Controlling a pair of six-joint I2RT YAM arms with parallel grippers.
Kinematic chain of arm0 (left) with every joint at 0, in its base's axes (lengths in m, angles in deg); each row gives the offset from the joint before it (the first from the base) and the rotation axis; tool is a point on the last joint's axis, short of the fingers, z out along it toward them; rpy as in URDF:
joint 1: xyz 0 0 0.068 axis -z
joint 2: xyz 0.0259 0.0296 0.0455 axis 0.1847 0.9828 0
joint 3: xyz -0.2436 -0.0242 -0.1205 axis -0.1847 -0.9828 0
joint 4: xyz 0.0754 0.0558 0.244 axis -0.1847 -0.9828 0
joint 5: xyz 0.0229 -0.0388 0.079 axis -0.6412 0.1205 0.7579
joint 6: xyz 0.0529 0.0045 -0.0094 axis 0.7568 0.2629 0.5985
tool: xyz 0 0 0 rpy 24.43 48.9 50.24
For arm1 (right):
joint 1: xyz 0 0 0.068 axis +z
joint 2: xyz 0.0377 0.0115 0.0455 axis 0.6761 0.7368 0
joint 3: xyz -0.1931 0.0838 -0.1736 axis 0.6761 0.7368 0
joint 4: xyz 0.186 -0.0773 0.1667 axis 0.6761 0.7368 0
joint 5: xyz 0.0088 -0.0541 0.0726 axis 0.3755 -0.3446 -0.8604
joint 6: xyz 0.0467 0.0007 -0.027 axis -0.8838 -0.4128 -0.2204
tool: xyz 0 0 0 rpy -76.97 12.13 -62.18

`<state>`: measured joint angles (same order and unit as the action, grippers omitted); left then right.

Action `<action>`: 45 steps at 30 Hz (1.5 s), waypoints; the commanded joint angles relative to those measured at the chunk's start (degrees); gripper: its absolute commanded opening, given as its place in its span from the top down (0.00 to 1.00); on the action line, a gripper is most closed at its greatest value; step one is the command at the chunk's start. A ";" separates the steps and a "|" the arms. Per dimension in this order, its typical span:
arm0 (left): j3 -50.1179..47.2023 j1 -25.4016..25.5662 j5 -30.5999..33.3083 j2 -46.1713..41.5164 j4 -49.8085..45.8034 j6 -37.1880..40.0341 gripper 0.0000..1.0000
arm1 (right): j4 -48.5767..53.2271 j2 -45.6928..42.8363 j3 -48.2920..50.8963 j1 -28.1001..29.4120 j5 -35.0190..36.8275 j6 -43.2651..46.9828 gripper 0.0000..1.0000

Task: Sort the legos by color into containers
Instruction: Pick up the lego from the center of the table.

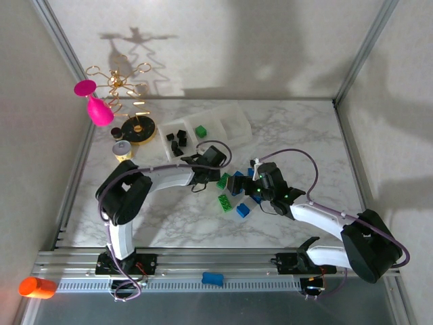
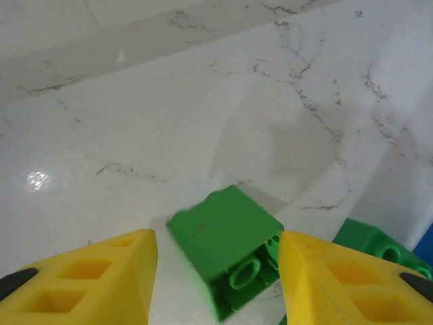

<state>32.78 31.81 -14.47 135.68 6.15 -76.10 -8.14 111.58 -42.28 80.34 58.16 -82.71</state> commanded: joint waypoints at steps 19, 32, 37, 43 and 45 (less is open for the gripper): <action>3.49 0.70 3.12 3.84 -2.29 0.26 0.49 | -0.59 0.45 -1.00 0.49 0.62 0.03 0.01; 0.28 1.22 1.14 3.71 -1.44 -0.10 0.49 | -1.12 1.21 -0.96 0.52 0.20 -0.27 0.01; 0.19 1.22 0.68 3.02 -1.21 -0.02 0.53 | -1.04 0.93 -0.79 0.50 0.33 -0.36 0.01; 0.17 1.22 1.07 0.61 -1.61 -0.10 0.54 | -0.95 0.73 -0.94 0.52 0.45 -0.49 0.01; 0.19 1.22 1.20 -0.25 -1.85 -0.01 0.54 | -0.95 0.91 -1.26 0.50 0.36 -0.50 0.01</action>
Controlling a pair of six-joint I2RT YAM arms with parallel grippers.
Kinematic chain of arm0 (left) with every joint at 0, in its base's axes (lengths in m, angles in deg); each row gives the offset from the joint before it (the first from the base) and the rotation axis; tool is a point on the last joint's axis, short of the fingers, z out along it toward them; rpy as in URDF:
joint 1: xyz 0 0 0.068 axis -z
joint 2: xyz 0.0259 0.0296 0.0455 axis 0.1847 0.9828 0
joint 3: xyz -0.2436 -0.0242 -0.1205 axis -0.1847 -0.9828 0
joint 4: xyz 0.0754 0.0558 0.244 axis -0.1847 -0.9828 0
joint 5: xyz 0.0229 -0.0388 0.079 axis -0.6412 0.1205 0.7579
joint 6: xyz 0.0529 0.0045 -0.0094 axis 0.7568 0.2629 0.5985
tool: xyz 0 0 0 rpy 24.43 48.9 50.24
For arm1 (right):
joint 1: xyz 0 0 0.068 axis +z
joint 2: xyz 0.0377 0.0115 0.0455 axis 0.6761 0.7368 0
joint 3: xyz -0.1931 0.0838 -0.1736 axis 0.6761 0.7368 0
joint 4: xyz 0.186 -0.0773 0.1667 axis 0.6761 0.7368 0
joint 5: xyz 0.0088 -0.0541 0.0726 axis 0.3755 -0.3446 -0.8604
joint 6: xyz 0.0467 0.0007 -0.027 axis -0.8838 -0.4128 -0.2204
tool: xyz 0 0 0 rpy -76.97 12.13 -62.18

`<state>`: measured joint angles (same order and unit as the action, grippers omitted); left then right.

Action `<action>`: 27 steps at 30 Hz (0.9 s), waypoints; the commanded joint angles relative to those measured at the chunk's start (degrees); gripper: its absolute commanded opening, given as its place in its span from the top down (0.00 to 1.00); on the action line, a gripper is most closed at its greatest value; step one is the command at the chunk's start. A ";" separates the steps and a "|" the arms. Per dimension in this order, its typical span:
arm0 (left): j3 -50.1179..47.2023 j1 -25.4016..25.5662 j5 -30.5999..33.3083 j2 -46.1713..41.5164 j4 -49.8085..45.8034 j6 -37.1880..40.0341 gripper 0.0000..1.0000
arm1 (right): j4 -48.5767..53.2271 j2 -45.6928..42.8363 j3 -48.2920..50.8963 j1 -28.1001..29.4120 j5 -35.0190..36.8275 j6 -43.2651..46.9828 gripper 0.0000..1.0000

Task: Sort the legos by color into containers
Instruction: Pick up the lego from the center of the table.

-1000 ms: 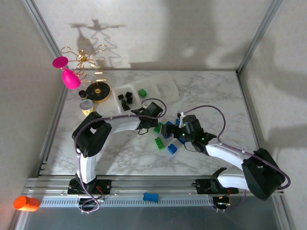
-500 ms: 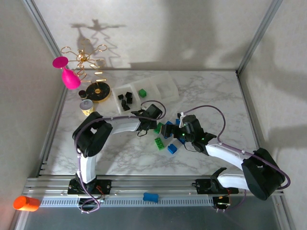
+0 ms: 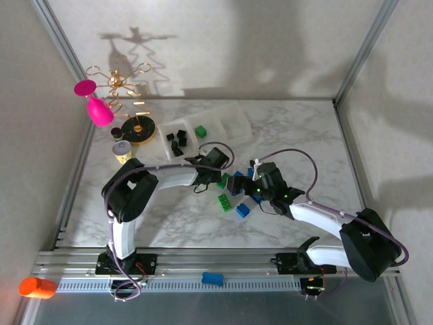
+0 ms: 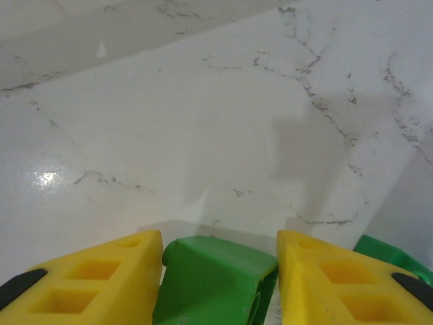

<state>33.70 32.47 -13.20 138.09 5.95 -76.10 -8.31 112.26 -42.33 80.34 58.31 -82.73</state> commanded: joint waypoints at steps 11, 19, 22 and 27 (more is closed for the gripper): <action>-1.19 0.45 0.28 -6.77 -2.68 0.12 0.55 | 0.17 -0.67 -2.06 0.52 0.42 0.03 0.01; 6.61 -2.75 3.41 -7.55 -6.40 4.03 0.54 | 0.21 -0.26 -6.14 0.52 0.82 1.44 0.01; 10.88 -5.03 4.49 -6.34 -7.19 5.91 0.54 | 0.10 0.78 -8.63 0.35 0.50 1.81 0.01; 19.12 -8.81 5.33 -1.41 -8.20 8.62 0.54 | 0.28 1.87 -11.97 -0.18 0.64 2.33 0.01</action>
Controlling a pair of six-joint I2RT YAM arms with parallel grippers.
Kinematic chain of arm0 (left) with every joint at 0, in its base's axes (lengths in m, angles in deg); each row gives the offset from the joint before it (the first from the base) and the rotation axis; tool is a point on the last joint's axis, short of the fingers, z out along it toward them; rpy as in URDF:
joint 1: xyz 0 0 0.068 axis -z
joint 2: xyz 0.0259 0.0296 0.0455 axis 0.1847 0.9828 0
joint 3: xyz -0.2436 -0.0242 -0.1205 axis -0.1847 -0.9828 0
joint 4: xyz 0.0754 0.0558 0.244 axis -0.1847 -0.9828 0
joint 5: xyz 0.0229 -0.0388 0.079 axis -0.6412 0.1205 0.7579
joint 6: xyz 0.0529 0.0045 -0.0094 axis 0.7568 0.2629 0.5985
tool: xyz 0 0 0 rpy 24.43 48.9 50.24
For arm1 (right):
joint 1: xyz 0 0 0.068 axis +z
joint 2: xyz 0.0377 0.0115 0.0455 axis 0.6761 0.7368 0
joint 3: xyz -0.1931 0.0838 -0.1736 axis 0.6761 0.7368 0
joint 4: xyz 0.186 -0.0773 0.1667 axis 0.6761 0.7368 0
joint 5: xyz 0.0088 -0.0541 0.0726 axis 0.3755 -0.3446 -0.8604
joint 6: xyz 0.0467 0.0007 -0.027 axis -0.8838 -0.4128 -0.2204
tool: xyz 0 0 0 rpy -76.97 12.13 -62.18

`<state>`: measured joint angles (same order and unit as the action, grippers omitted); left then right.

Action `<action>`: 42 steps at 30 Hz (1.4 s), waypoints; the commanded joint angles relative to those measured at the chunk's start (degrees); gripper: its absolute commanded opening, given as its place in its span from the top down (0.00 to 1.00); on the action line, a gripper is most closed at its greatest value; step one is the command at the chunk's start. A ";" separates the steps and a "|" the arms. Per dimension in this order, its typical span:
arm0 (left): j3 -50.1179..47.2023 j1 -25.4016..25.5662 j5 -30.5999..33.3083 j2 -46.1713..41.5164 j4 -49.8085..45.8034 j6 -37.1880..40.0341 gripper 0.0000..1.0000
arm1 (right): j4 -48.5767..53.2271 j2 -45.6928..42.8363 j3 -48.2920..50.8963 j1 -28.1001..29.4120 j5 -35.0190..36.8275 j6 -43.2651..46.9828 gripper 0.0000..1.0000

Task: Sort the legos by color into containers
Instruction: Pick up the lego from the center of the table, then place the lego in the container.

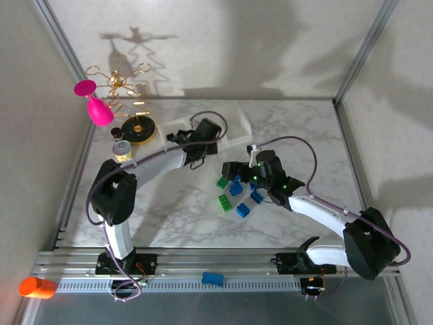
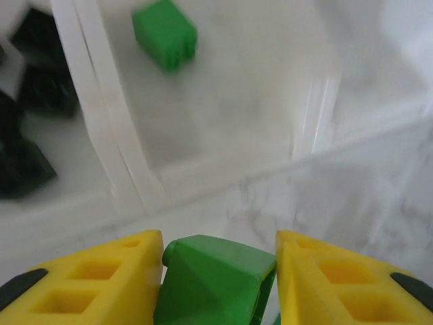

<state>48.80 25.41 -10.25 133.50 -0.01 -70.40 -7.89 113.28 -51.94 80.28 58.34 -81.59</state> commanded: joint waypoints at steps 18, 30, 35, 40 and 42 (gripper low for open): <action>30.38 -7.29 2.15 25.17 -6.02 8.06 0.49 | 1.55 -0.31 -2.97 -1.31 1.66 1.12 0.01; 23.99 -6.76 -2.77 15.61 -4.40 7.50 0.45 | 3.85 -3.40 -2.54 -1.43 2.52 1.29 0.01; 11.34 -4.39 -4.64 6.17 -0.11 6.94 0.45 | 5.55 -6.16 0.10 -1.47 3.00 0.27 0.01; -0.16 -0.77 -5.54 -1.49 2.67 6.02 0.45 | 7.01 -8.77 3.22 -1.52 3.13 -1.11 0.01; -3.78 0.83 -5.49 -3.62 3.26 5.75 0.45 | 7.41 -9.61 4.45 -1.52 2.90 -1.81 0.01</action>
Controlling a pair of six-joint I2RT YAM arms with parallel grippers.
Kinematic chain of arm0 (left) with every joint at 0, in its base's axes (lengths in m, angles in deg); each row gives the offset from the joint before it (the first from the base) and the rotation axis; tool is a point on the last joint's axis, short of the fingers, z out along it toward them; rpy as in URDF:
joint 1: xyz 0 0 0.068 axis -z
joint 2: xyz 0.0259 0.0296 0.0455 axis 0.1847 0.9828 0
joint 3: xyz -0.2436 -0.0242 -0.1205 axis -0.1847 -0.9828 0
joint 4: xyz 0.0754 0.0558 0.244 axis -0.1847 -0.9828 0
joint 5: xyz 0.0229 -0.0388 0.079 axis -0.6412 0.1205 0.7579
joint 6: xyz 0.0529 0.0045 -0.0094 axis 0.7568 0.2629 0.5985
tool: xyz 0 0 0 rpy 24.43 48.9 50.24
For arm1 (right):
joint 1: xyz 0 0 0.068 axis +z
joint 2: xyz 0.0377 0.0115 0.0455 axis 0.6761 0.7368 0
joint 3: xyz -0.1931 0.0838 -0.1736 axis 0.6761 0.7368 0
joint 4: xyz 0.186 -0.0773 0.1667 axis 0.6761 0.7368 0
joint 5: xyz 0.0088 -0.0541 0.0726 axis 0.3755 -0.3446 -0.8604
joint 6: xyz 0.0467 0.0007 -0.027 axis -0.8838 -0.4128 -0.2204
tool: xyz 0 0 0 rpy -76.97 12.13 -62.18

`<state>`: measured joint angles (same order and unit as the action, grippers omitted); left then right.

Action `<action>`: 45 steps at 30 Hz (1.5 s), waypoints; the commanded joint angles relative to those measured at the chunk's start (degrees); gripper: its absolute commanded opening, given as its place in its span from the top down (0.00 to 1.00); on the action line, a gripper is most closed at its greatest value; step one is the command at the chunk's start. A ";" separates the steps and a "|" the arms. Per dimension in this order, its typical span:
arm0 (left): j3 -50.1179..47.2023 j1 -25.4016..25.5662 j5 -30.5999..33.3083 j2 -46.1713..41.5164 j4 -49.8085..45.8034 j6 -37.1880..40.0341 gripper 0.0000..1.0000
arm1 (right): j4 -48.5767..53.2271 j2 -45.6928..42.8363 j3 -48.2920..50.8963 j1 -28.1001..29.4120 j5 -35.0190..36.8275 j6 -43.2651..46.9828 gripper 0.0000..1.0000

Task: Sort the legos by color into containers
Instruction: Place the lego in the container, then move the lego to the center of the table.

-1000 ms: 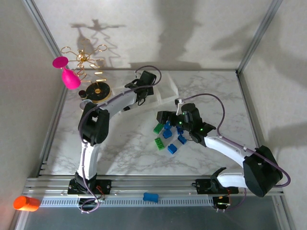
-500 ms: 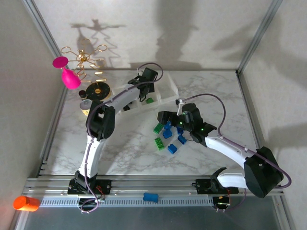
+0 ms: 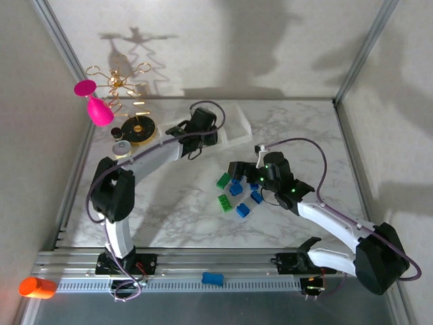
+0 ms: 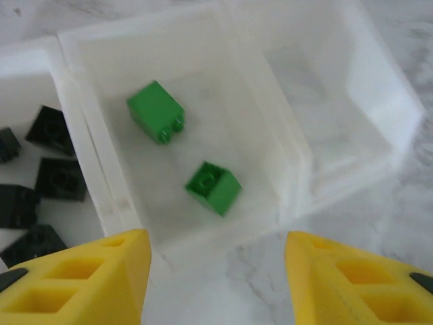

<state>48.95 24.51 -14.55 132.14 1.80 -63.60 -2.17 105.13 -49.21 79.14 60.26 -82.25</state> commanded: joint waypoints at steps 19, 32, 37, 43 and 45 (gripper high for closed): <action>-12.35 12.04 -3.84 2.67 3.15 -0.78 0.47 | 4.25 -5.99 10.20 -0.38 2.10 -4.73 0.01; -9.65 12.04 -4.52 8.28 1.77 1.71 0.48 | 3.89 -5.67 9.74 -0.39 2.19 -4.65 0.01; -7.47 11.83 -4.39 10.42 0.29 2.42 0.49 | 3.98 -5.50 9.34 -0.39 2.33 -4.56 0.01; -7.36 11.95 -2.92 8.13 -0.64 1.81 0.48 | 4.42 -5.90 9.26 -0.39 2.50 -4.38 0.01; -7.99 11.95 -2.67 6.49 -0.49 1.58 0.48 | 4.25 -5.79 9.30 -0.39 2.44 -4.30 0.01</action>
<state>40.58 36.42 -18.29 140.51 4.31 -62.68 1.61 99.69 -39.42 79.14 61.75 -86.36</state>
